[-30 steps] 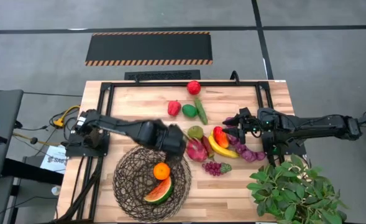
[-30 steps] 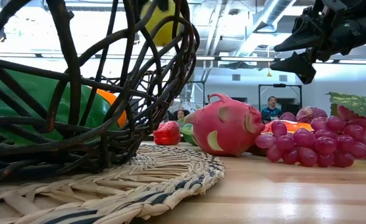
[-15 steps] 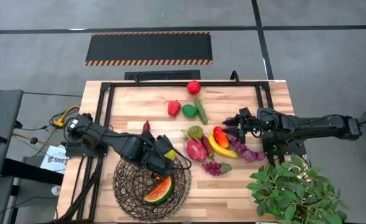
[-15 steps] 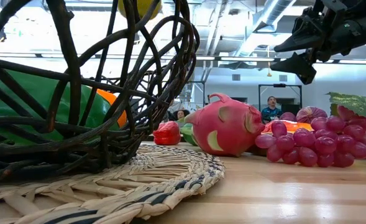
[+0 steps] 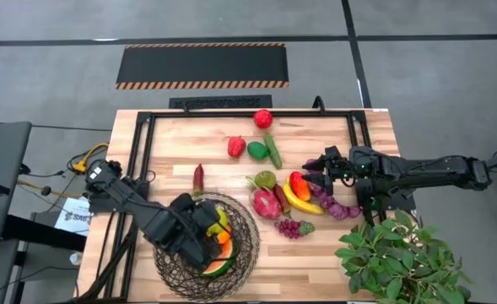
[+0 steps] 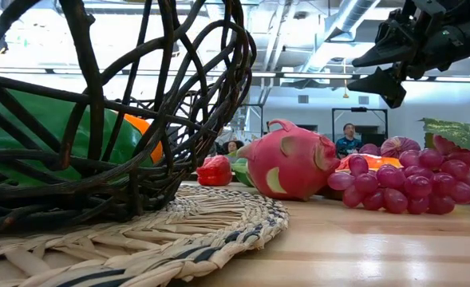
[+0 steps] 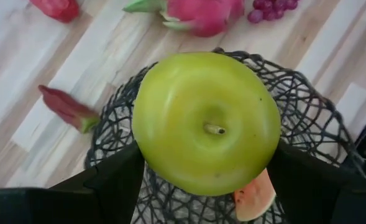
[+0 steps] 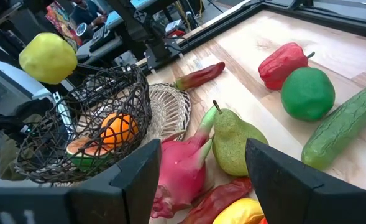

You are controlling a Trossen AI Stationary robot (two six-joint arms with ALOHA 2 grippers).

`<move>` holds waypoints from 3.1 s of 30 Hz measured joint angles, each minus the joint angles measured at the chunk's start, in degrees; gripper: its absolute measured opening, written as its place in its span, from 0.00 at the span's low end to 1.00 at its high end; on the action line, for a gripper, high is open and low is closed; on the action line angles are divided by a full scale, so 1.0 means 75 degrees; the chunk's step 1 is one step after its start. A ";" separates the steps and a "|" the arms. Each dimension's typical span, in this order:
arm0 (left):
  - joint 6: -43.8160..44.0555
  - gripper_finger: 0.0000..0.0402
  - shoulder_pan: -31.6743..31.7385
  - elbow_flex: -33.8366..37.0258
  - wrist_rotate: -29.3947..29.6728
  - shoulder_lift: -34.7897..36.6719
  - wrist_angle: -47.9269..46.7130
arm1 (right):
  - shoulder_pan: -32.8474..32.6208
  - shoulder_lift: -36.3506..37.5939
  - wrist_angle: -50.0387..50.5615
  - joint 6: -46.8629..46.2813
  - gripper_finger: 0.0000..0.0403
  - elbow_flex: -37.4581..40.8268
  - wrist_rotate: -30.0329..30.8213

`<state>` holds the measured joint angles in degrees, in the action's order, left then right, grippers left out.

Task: Build produce basket
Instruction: Put the green apple into the woven basket

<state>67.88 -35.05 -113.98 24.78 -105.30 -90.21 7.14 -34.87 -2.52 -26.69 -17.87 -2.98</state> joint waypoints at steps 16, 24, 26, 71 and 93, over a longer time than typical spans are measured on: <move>0.0236 0.72 -0.0119 0.1235 -0.0341 0.0000 0.0030 | 0.0000 0.0000 0.0006 0.0049 0.63 0.0000 0.0000; -0.0007 0.72 -0.0074 0.1507 -0.0460 0.0285 0.0045 | 0.0003 0.0000 0.0006 0.0049 0.63 0.0000 0.0002; -0.0075 0.72 -0.0025 0.1507 -0.0330 0.0609 0.0027 | 0.0003 0.0000 0.0009 0.0049 0.63 0.0000 0.0001; 0.0126 0.72 0.0283 0.5604 -0.1214 0.2940 0.3779 | 0.0067 0.0000 0.0075 0.0227 0.63 0.0000 0.0035; -0.0602 0.72 0.0326 0.5590 -0.1617 0.2028 0.3714 | 0.0169 0.0000 0.0082 0.0224 0.63 0.0003 0.0044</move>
<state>63.36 -32.60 -72.05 12.65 -90.08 -62.35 8.40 -34.87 -1.91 -25.02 -17.85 -2.66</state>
